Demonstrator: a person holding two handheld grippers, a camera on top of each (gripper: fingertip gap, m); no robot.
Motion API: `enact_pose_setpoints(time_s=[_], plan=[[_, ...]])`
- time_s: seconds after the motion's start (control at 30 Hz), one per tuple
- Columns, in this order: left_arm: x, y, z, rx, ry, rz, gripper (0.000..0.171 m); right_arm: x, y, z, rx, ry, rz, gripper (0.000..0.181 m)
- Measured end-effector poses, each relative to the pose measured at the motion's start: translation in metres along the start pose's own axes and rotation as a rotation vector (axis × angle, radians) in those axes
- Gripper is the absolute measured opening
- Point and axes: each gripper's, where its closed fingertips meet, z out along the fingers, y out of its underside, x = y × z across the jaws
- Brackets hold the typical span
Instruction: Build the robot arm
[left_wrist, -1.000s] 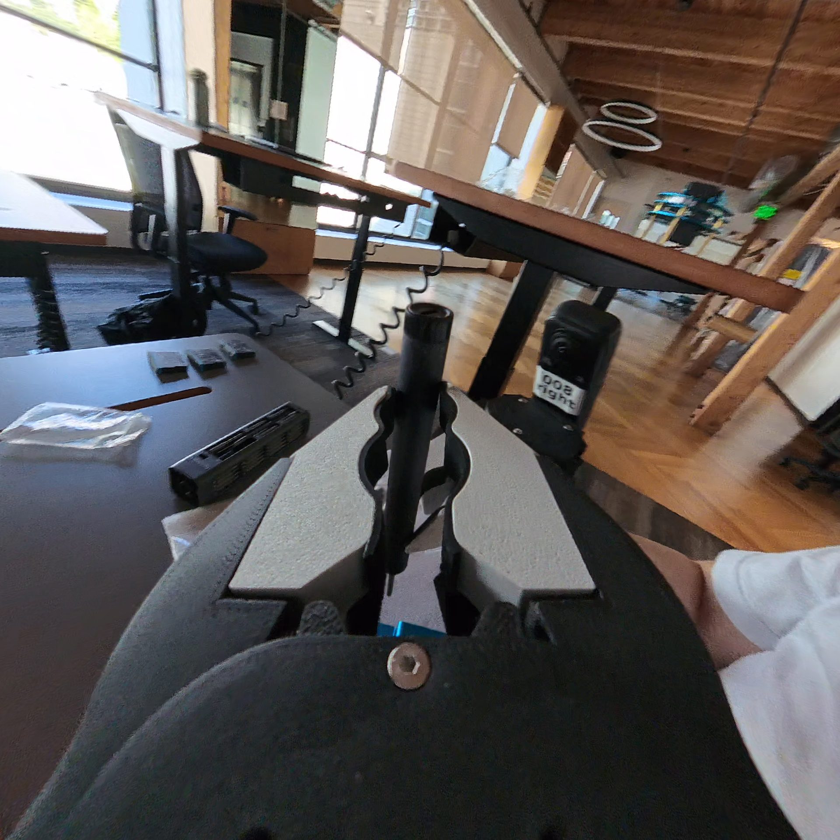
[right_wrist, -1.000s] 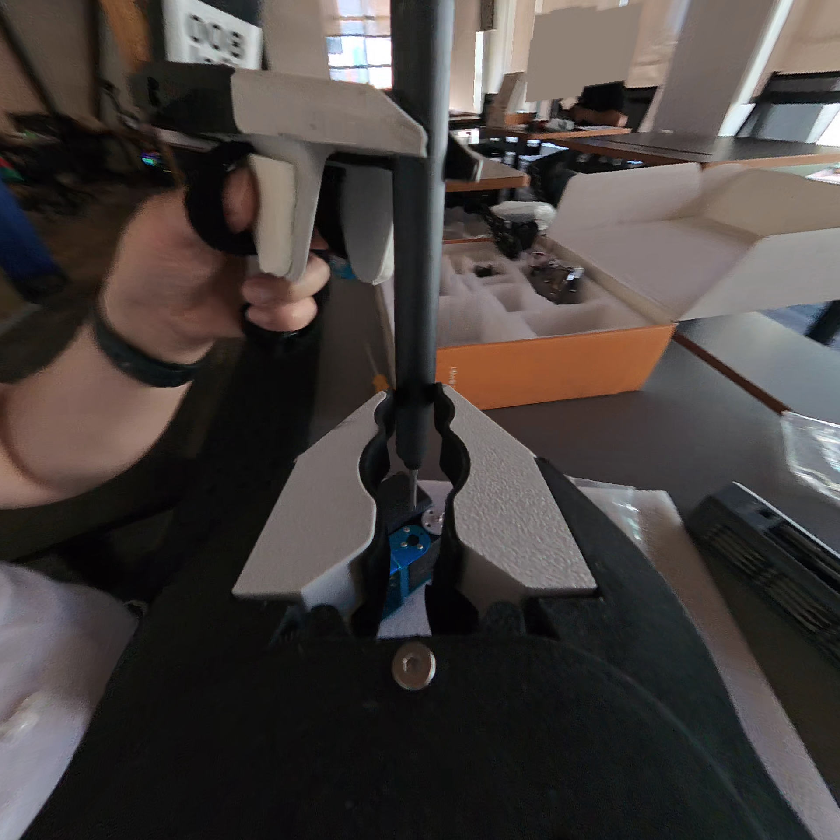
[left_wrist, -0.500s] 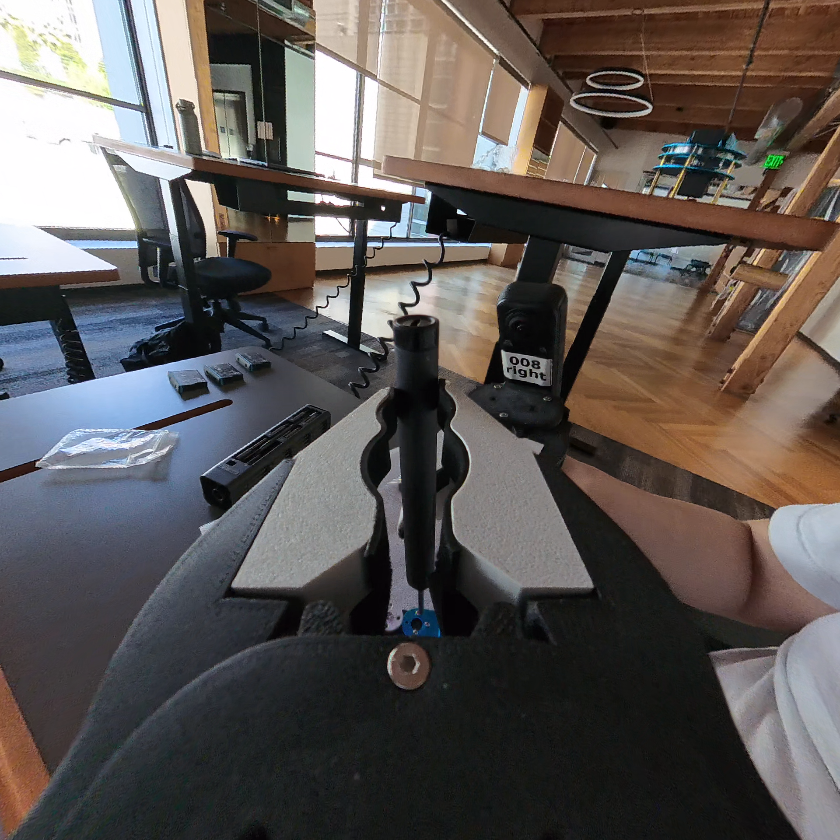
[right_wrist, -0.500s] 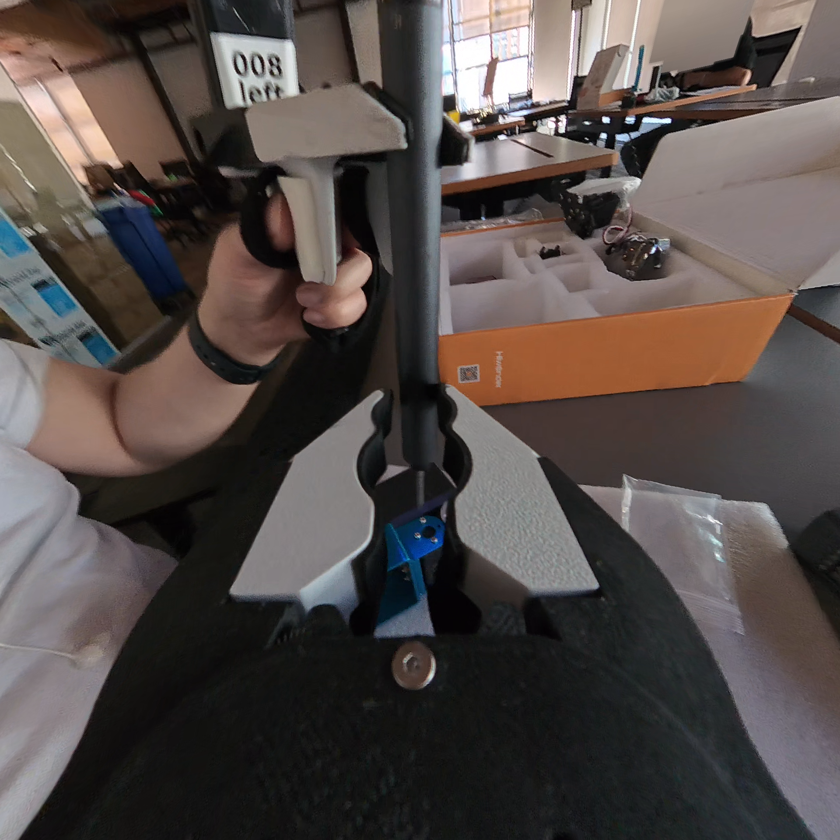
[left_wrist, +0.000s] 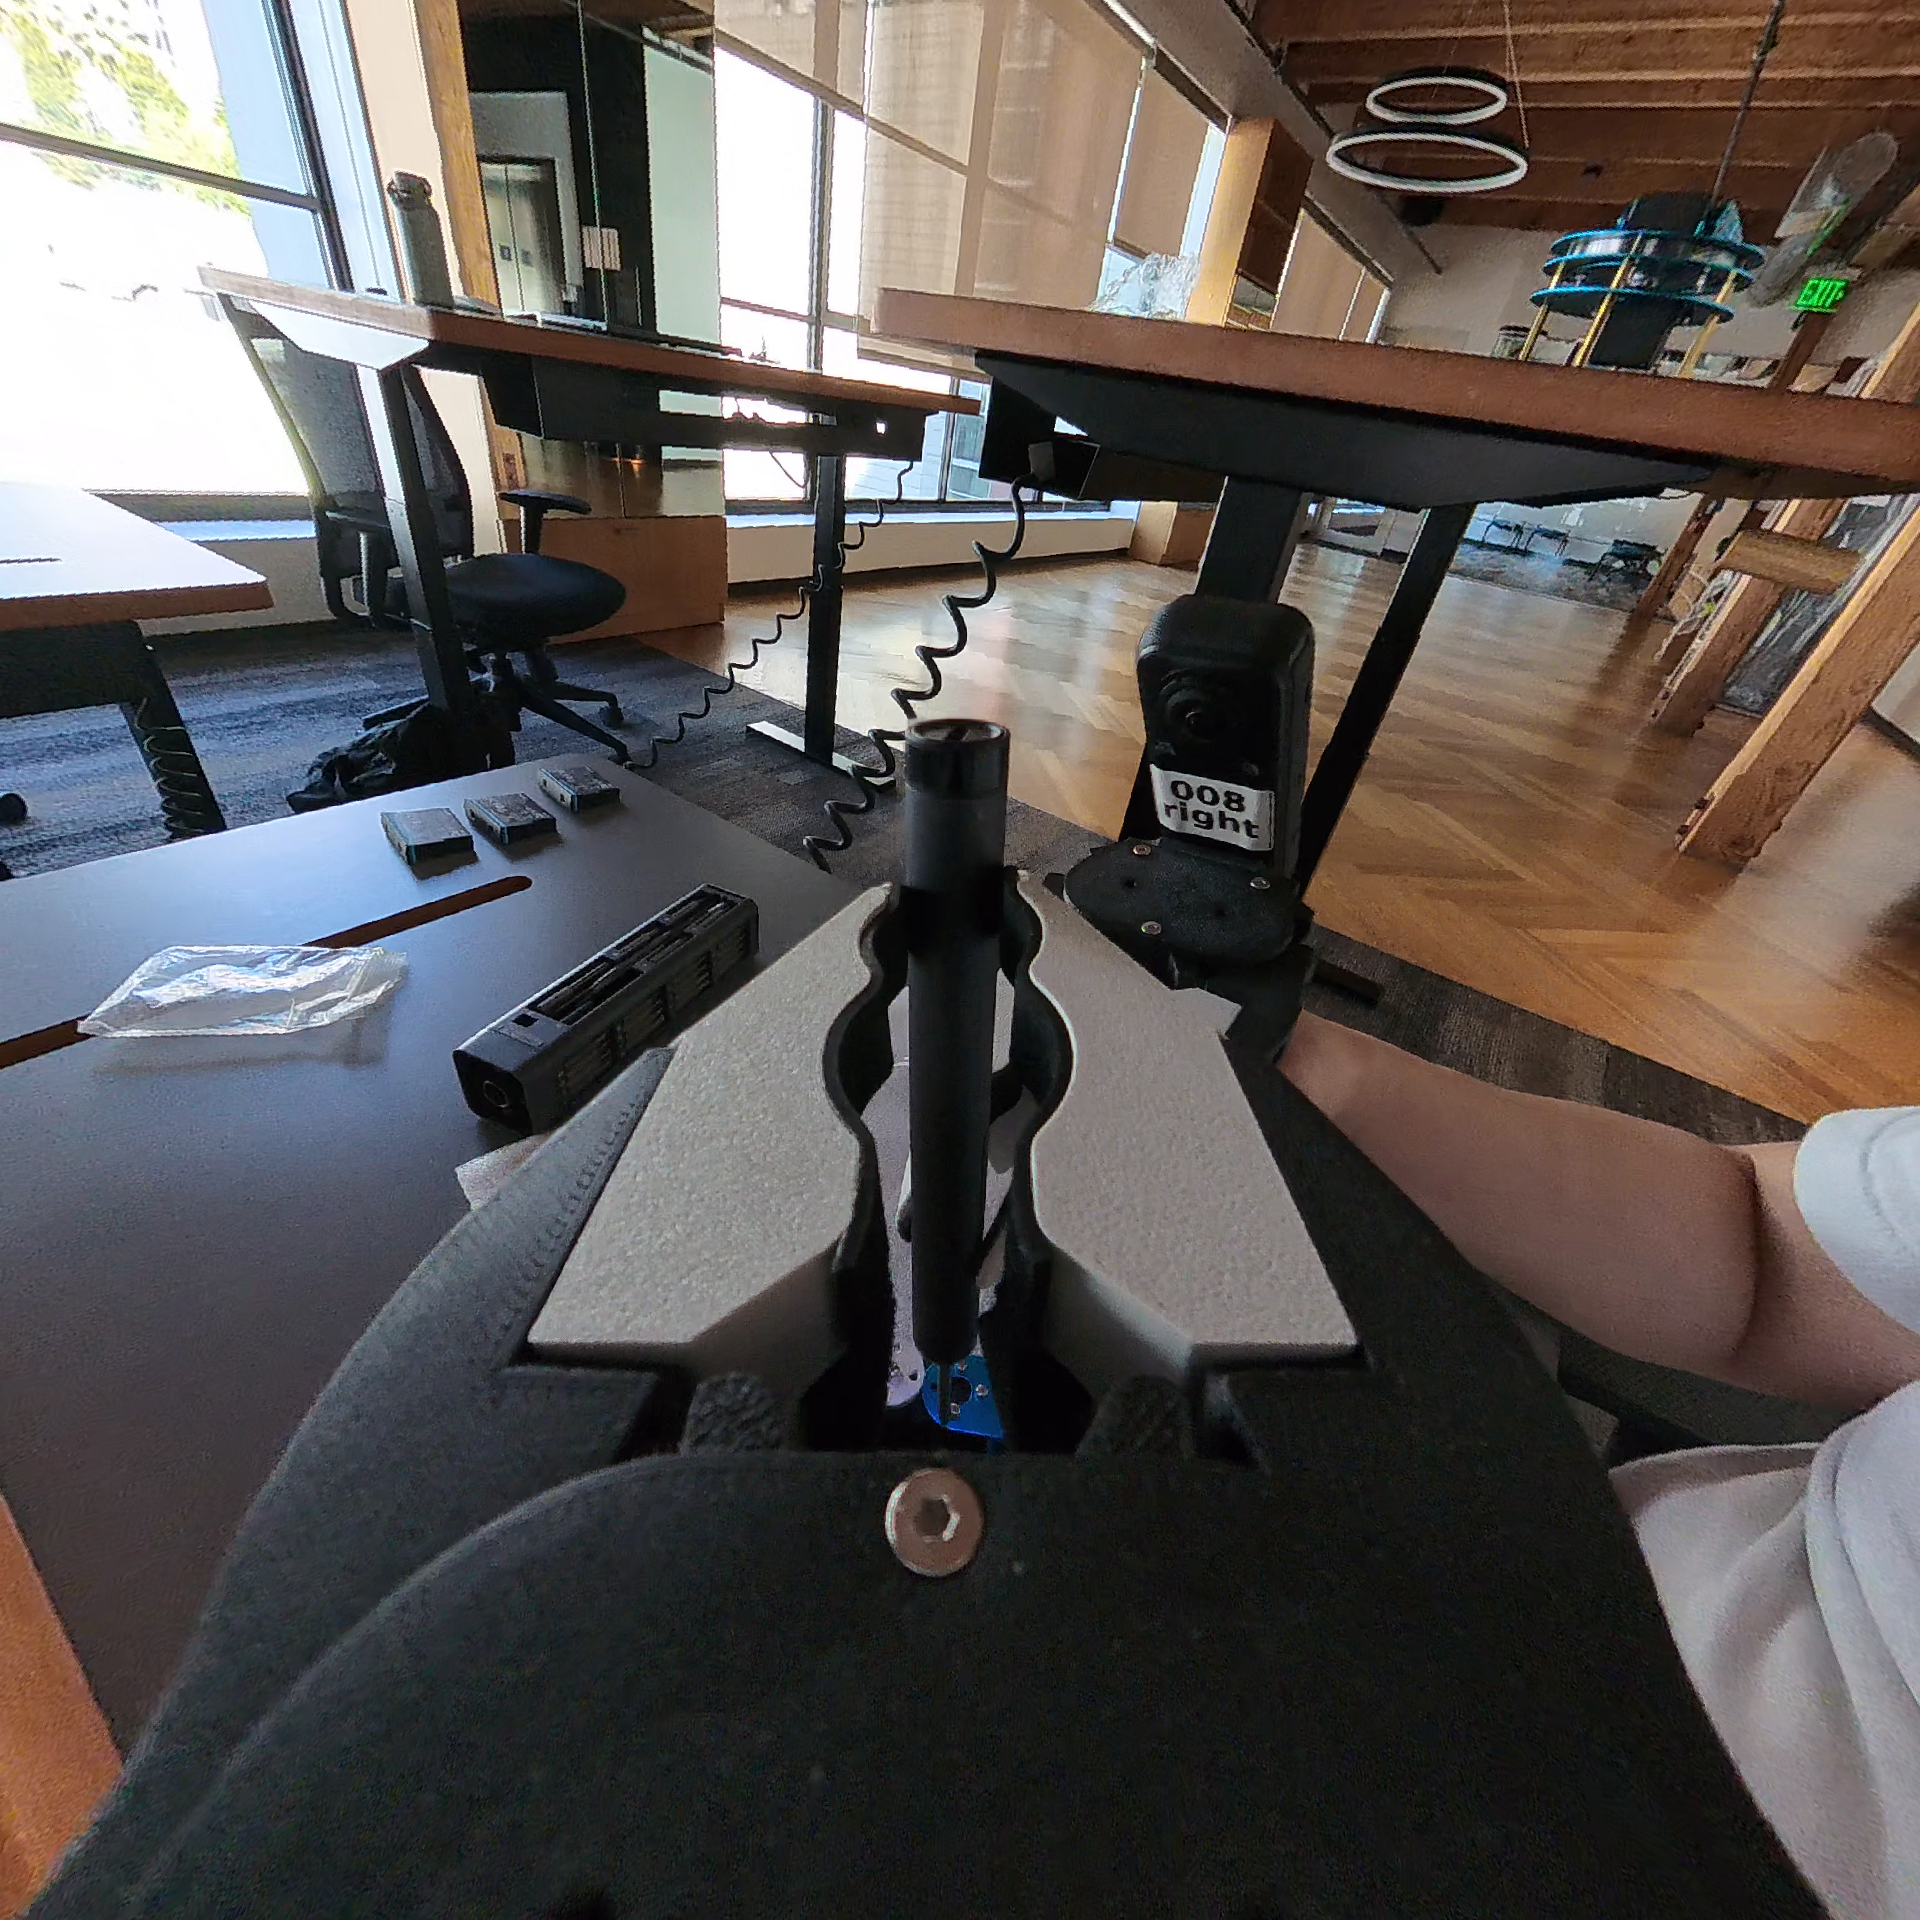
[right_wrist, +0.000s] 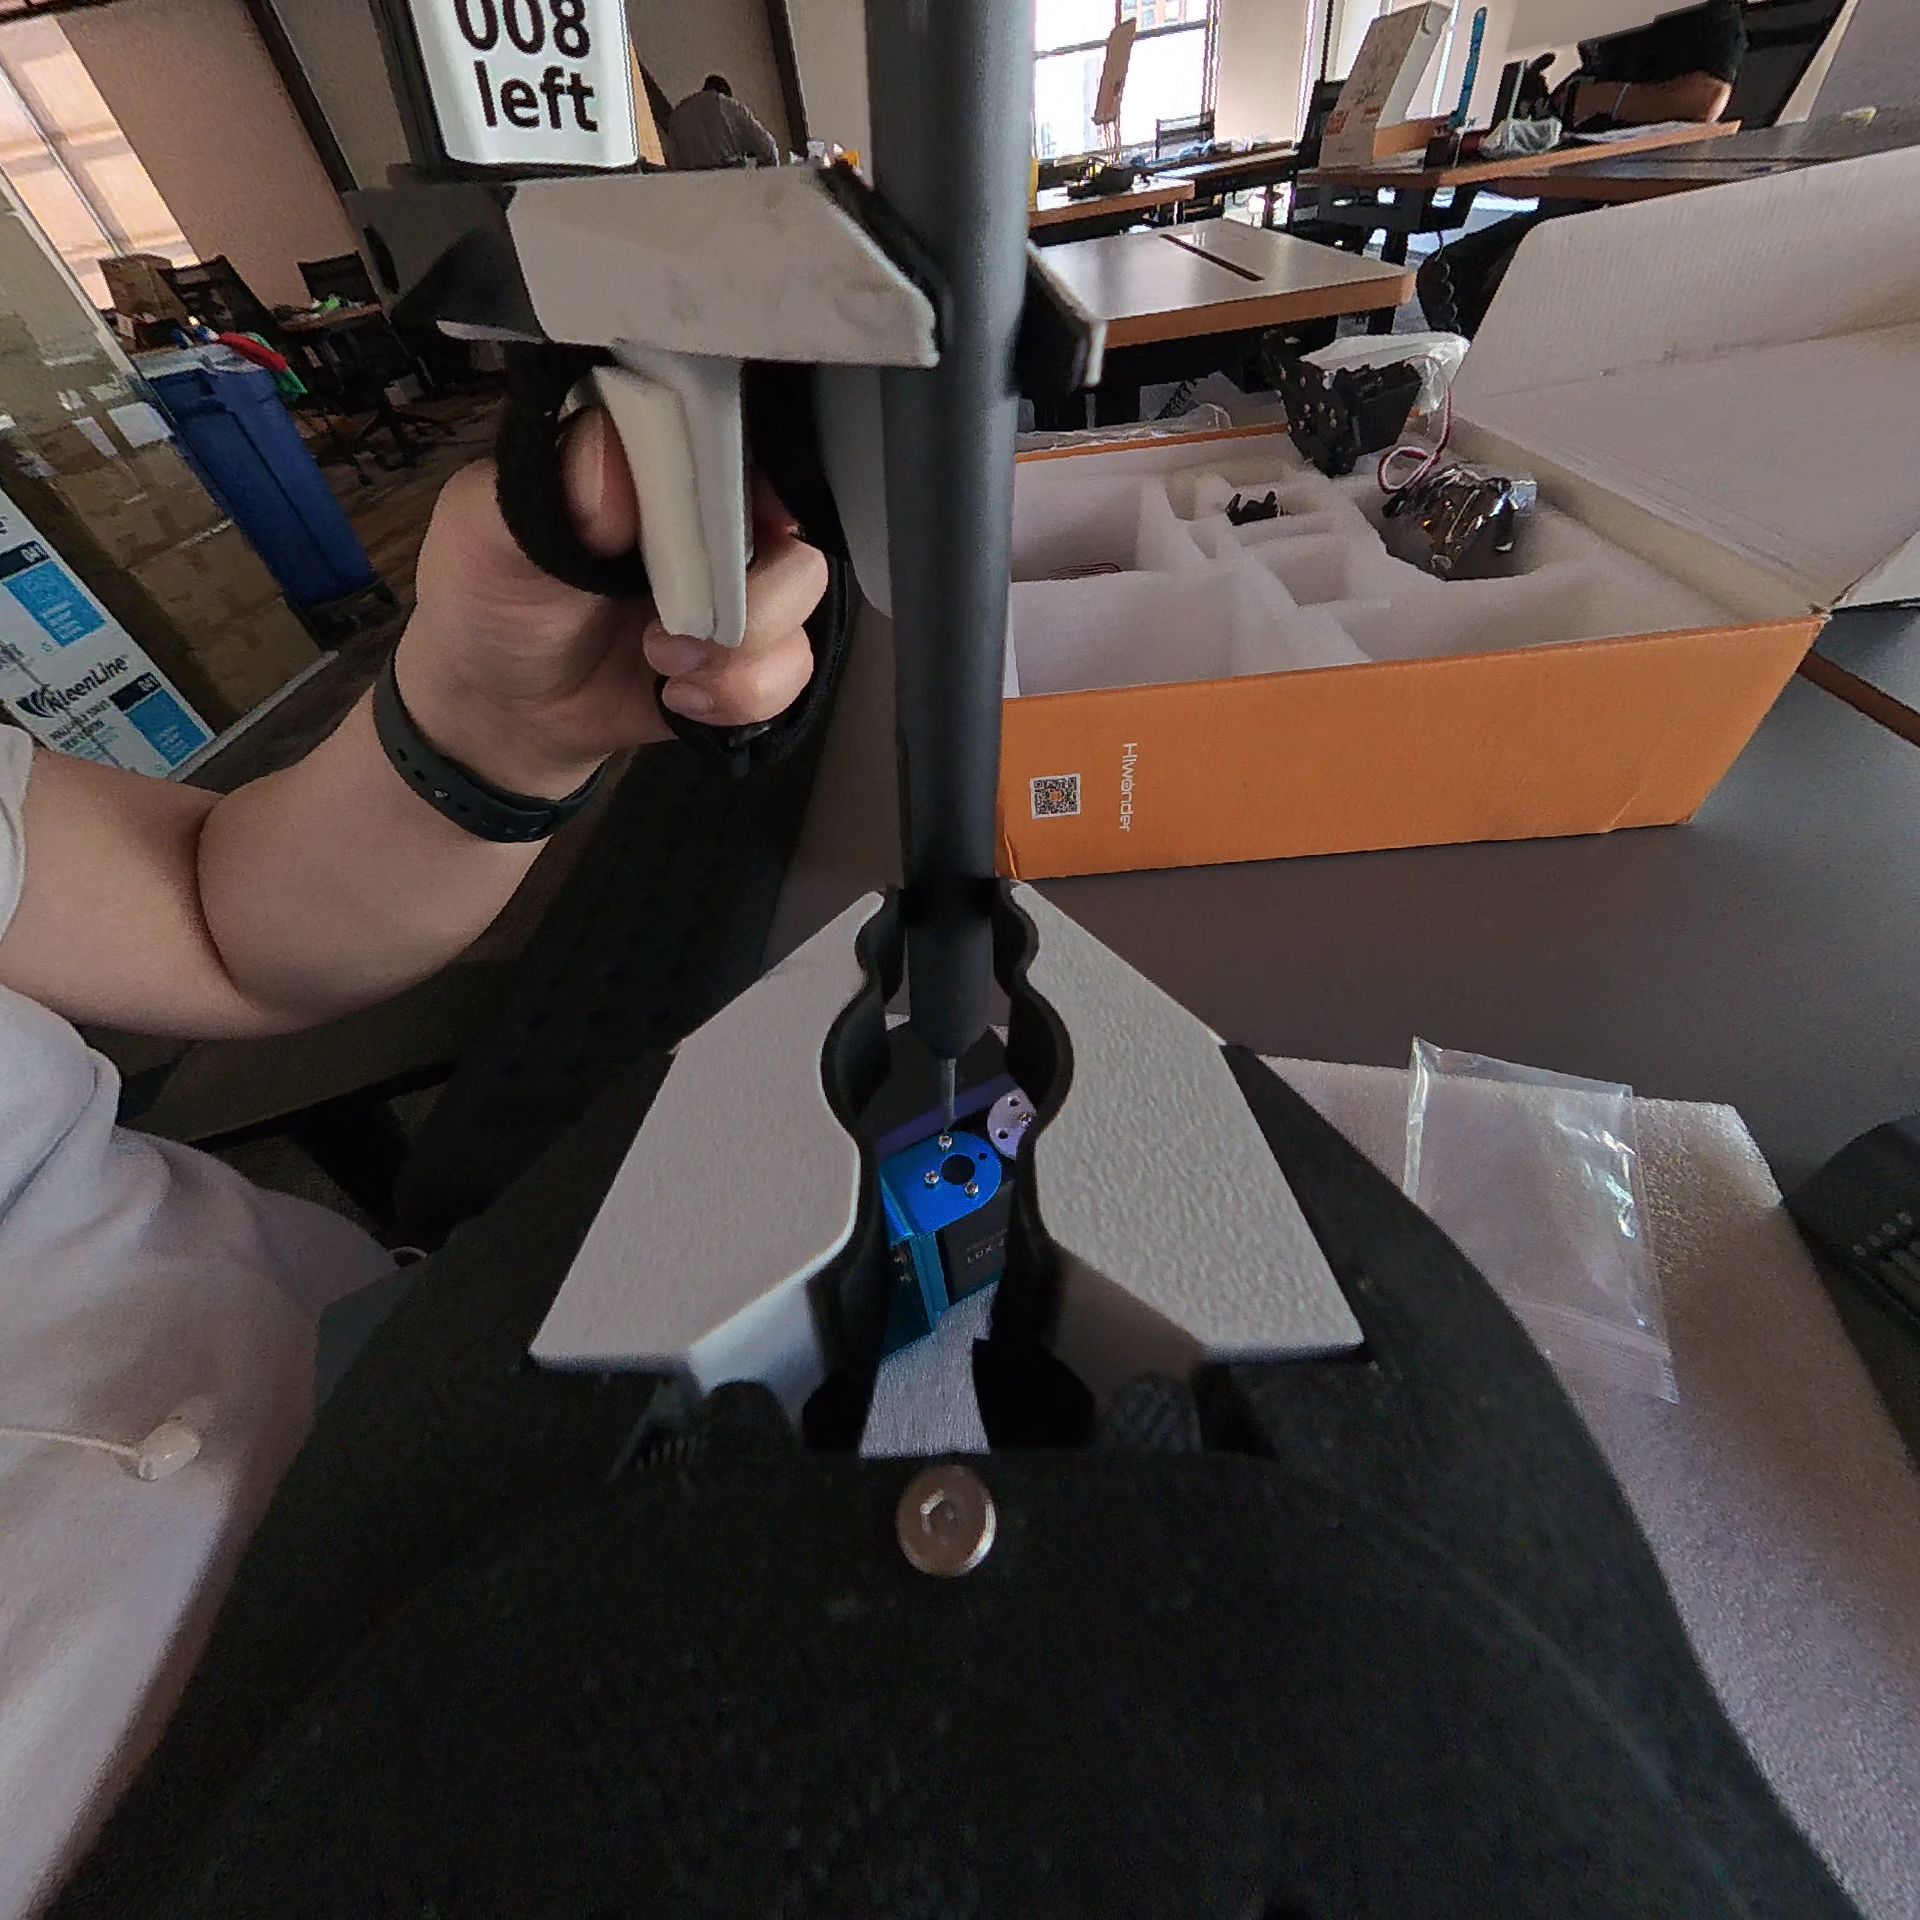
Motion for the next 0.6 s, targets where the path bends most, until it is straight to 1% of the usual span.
enact_pose_setpoints(time_s=[0.6], plan=[[0.004,-0.0018,0.0007,0.015,0.007,-0.01,0.016,-0.0018,-0.0016,-0.0029,0.012,0.0,-0.004,0.016]])
